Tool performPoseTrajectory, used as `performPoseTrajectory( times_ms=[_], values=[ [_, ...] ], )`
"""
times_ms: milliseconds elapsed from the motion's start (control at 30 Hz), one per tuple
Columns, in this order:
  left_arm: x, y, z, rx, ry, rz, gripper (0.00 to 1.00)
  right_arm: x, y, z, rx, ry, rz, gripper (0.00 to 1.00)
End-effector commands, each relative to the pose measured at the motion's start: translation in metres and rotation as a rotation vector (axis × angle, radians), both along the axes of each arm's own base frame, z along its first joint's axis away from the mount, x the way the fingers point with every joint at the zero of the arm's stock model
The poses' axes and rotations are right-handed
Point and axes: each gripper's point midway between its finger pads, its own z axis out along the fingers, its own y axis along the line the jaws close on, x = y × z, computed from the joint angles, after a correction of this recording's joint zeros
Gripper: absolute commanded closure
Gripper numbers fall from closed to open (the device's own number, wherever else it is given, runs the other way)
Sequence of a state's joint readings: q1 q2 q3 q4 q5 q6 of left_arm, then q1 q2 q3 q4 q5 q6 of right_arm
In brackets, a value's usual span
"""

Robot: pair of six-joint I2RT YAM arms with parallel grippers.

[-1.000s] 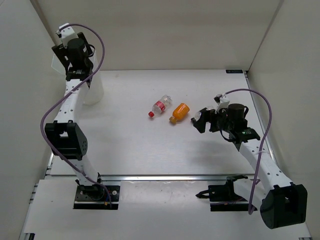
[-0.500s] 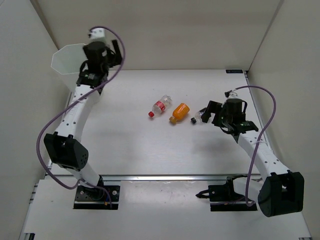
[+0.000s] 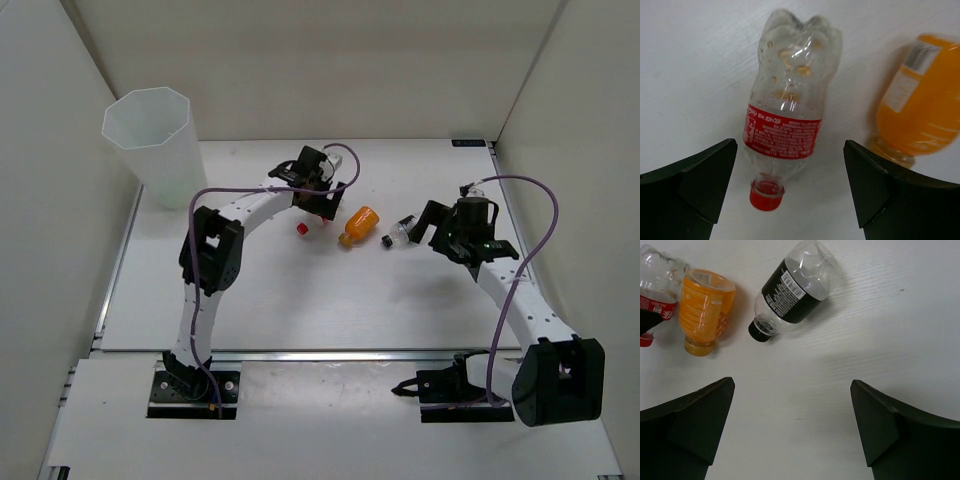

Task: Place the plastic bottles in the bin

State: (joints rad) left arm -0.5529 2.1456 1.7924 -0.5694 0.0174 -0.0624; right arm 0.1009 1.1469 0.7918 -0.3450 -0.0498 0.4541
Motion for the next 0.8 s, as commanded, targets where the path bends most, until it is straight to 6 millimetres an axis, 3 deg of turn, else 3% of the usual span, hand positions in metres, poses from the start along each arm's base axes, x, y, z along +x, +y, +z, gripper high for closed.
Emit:
performPoseTrajectory(
  times_ms=[0,67,200,267,300,333,400,433,500,533,600,633,700,767],
  values=[
    [0.009,-0.005,0.022,-0.032,-0.013,-0.03,0.01,-0.007,-0.008,0.005,0.018,-0.015,-0.039,0.01],
    [0.007,-0.007,0.0,0.023,0.008,-0.05,0.01,-0.014,-0.013,0.0,0.019,-0.012,-0.052,0.01],
    [0.007,-0.007,-0.021,0.07,0.036,-0.039,0.01,-0.021,-0.022,0.002,0.029,-0.028,-0.079,0.01],
    [0.013,-0.002,-0.026,0.089,0.038,0.009,0.17,-0.025,-0.026,0.001,0.026,-0.029,-0.092,0.01],
    [0.019,0.001,-0.017,0.067,0.029,0.023,0.37,-0.027,-0.026,-0.002,0.023,-0.022,-0.09,0.01],
    [0.023,0.005,-0.017,0.05,0.039,0.029,0.44,-0.029,-0.027,-0.002,0.022,-0.025,-0.09,0.01],
    [0.034,0.014,0.012,-0.002,0.001,0.083,0.56,-0.029,-0.025,0.005,0.026,-0.051,-0.067,0.01],
    [0.043,0.026,0.021,-0.023,-0.019,0.117,0.58,-0.029,-0.023,0.005,0.037,-0.054,-0.059,0.01],
    [0.053,0.044,0.059,-0.062,-0.094,0.166,0.6,-0.029,-0.019,0.007,0.045,-0.073,-0.029,0.01],
    [0.063,0.063,0.085,-0.083,-0.157,0.219,0.61,-0.028,-0.024,0.008,0.05,-0.086,-0.046,0.01],
    [0.064,0.091,0.162,-0.149,-0.32,0.309,0.61,-0.025,-0.022,0.015,0.05,-0.104,-0.025,0.01],
    [0.072,0.115,0.176,-0.15,-0.396,0.404,0.61,-0.021,-0.02,0.019,0.05,-0.117,-0.015,0.01],
    [0.063,0.155,0.248,-0.232,-0.59,0.508,0.52,-0.017,-0.012,0.02,0.038,-0.126,0.027,0.01],
    [0.061,0.203,0.297,-0.286,-0.747,0.638,0.56,-0.015,-0.006,0.014,0.038,-0.108,0.054,0.0]
  ],
)
